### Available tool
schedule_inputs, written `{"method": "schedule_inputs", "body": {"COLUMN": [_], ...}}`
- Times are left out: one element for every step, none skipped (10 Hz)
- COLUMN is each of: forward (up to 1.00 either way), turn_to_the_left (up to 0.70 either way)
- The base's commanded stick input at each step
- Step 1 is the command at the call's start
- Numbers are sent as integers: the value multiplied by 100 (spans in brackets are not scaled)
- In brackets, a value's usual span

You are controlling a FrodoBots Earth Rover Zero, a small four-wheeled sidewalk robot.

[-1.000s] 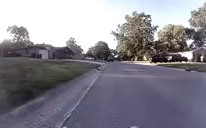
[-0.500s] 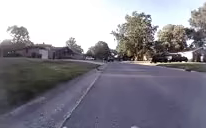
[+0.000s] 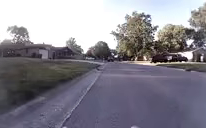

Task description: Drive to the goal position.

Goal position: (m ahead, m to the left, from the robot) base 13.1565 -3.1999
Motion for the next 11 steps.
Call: {"method": "schedule_inputs", "body": {"forward": [38,-9,-32,-95,-39,-2,38,91,100,100,100], "turn_to_the_left": [-17,-5,0,0,0,0,0,0,0,0,0]}}
